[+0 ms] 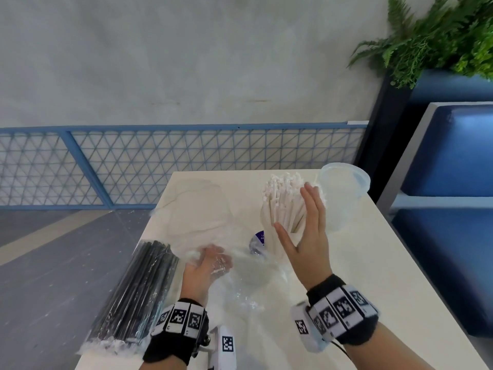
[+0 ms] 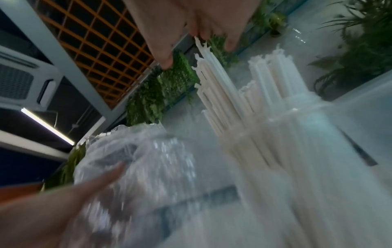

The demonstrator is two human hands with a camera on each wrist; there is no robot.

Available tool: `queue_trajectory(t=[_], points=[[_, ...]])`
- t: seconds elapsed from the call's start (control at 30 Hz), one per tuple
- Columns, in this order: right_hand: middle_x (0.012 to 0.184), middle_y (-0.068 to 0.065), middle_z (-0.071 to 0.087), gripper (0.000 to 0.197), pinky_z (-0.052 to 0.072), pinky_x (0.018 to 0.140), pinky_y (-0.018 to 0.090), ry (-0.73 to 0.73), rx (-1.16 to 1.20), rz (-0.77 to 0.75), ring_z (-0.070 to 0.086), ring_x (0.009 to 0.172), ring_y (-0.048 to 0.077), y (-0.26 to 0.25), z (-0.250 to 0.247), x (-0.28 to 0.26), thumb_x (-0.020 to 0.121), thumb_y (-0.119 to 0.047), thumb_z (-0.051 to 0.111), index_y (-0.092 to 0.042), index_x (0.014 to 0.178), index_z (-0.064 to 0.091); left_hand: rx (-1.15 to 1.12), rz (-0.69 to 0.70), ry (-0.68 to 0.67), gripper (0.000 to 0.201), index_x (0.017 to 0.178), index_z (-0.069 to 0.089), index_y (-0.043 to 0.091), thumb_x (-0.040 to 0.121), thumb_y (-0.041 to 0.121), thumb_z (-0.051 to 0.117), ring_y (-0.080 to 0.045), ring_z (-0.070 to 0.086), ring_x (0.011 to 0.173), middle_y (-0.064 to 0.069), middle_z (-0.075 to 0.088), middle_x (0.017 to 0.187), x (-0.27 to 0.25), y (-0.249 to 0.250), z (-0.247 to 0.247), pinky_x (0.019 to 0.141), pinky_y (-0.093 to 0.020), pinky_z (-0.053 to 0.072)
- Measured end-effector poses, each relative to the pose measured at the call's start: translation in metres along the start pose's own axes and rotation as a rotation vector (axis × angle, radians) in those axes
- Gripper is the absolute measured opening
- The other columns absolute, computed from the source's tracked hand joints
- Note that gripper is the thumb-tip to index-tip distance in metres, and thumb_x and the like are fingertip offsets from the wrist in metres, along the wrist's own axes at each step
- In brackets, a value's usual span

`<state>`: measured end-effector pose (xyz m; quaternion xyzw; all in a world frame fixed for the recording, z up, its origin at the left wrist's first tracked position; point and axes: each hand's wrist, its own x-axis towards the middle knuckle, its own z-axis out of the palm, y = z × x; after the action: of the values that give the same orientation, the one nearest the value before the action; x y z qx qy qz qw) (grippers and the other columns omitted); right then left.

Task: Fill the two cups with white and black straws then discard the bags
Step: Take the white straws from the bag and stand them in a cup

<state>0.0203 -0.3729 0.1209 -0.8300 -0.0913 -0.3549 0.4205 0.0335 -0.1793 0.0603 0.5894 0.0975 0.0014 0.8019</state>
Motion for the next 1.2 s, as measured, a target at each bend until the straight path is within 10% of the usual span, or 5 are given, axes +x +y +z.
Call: queue_trajectory(t=[0.17,0.43,0.63,0.77,1.2], points=[[0.108,-0.013,0.044,0.024,0.043,0.091,0.018,-0.172,-0.002,-0.037,0.046,0.107,-0.002,0.036,-0.01,-0.049,0.088,-0.042,0.051,-0.024,0.104,0.049,0.041,-0.036,0.009,0.047,0.092,0.062,0.005,0.084,0.047,0.043,-0.02,0.067,0.065,-0.01,0.068,0.073,-0.001,-0.006,0.001,0.063,-0.032,0.056],[0.126,-0.01,0.05,0.056,0.041,0.096,0.037,-0.516,0.565,1.057,0.05,0.121,0.016,0.058,-0.008,-0.087,0.083,-0.047,0.053,-0.024,0.132,0.038,0.0,-0.142,-0.059,0.056,0.105,0.06,0.008,0.073,0.052,0.051,-0.022,0.067,0.066,-0.016,0.067,0.083,-0.011,-0.024,0.008,0.059,-0.029,0.058],[0.086,0.005,0.058,0.022,0.051,0.079,0.035,-0.408,0.521,1.024,0.066,0.084,0.016,0.061,-0.01,-0.085,0.091,-0.009,0.053,-0.015,0.112,0.049,0.527,0.241,0.282,0.111,0.144,0.005,0.019,0.065,0.016,0.082,-0.034,0.024,0.138,-0.019,0.012,0.151,-0.007,-0.024,-0.004,0.109,-0.046,0.033],[0.089,0.008,0.057,0.023,0.056,0.079,0.04,-0.447,0.43,0.994,0.063,0.077,0.016,0.06,-0.02,-0.09,0.091,-0.01,0.053,-0.012,0.114,0.049,1.136,0.749,0.185,0.1,0.138,0.024,0.019,0.058,0.036,0.082,-0.035,0.022,0.132,-0.016,0.019,0.145,-0.003,-0.025,-0.01,0.104,-0.061,0.03],[0.081,0.009,0.054,0.035,0.057,0.064,0.032,-0.276,0.243,0.935,0.055,0.064,0.016,0.083,-0.058,-0.094,0.091,-0.017,0.055,-0.026,0.124,0.043,0.895,0.25,-0.172,0.03,0.075,0.045,0.008,0.096,0.029,0.041,-0.017,0.046,0.043,-0.008,0.053,0.057,-0.004,-0.031,0.019,0.051,-0.03,0.046]])
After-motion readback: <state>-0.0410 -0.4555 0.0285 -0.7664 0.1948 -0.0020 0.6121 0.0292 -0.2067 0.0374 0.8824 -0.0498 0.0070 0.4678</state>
